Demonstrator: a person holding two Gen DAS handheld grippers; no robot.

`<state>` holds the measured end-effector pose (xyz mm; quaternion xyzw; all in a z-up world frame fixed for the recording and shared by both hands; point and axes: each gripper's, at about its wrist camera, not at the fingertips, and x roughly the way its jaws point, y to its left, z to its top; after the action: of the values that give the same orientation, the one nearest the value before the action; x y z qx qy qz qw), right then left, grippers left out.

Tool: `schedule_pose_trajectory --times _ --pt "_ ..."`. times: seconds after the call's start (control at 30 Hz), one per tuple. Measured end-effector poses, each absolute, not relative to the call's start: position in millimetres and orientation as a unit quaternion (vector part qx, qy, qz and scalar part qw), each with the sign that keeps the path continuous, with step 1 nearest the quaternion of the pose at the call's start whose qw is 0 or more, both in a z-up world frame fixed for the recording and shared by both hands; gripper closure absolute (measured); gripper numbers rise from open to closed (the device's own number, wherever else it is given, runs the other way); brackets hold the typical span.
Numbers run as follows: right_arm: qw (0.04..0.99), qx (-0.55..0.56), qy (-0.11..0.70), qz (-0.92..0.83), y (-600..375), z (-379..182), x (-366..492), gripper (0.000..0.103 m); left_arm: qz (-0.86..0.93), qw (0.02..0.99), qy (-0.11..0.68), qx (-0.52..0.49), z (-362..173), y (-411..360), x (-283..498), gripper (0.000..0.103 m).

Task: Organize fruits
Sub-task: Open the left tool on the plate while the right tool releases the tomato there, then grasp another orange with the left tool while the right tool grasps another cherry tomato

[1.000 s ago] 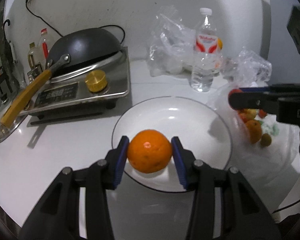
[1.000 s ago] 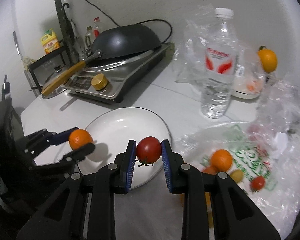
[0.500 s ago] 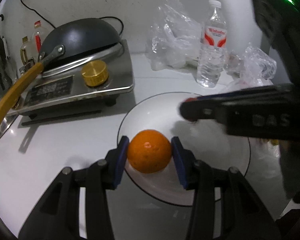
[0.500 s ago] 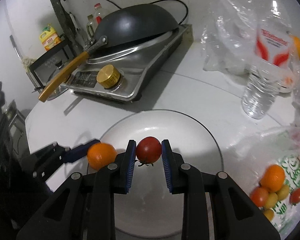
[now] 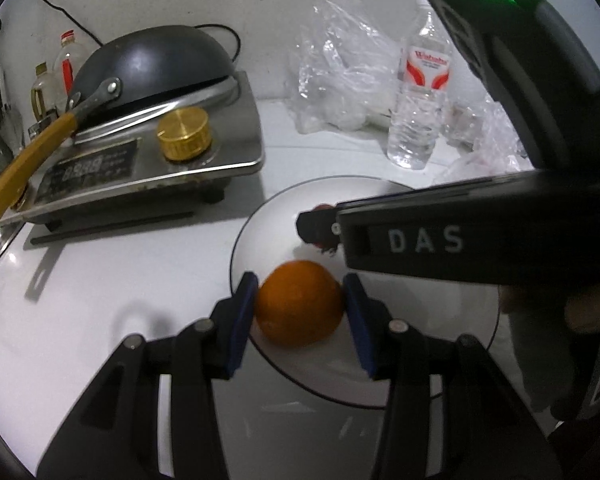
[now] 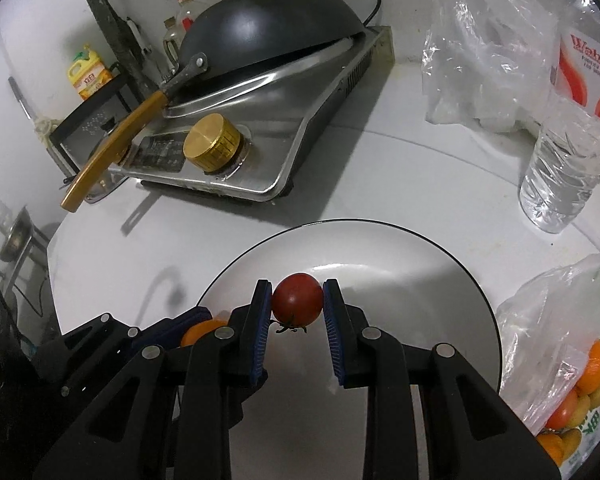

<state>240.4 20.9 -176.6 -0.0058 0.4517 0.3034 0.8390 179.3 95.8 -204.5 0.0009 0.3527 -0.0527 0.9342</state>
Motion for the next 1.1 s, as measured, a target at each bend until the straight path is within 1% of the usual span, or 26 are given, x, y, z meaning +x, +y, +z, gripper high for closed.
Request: schedule_pose_trajectory --times 0.17,0.2,0.23,0.27,0.5,0.57,0.63,0.7,1.1 --pt "0.846 -0.010 0.442 0.297 19 -170 237 0.073 -0.052 0.934 0.352 0.001 -203 96 178 0.057" --pt "0.848 -0.010 0.440 0.296 17 -167 236 0.070 -0.052 0.935 0.352 0.000 -203 95 177 0.057" --pt "0.849 -0.009 0.438 0.296 16 -166 235 0.065 -0.053 0.935 0.351 0.000 -202 95 176 0.054" --pt "0.851 -0.007 0.435 0.296 13 -163 234 0.065 -0.052 0.936 0.348 0.000 -200 93 175 0.052" --pt "0.863 -0.003 0.414 0.290 -12 -145 223 0.065 -0.042 0.940 0.337 0.006 -187 84 170 0.050" --pt "0.867 -0.002 0.408 0.288 -21 -140 219 0.065 -0.038 0.941 0.336 0.006 -184 81 168 0.047" --pt "0.871 -0.001 0.401 0.284 -31 -134 215 0.065 -0.036 0.943 0.332 0.002 -181 78 165 0.036" --pt "0.875 0.001 0.393 0.281 -42 -128 209 0.065 -0.034 0.944 0.328 -0.003 -177 74 162 0.032" --pt "0.896 0.016 0.362 0.257 -113 -108 186 0.065 -0.032 0.951 0.308 -0.003 -153 35 150 0.032"
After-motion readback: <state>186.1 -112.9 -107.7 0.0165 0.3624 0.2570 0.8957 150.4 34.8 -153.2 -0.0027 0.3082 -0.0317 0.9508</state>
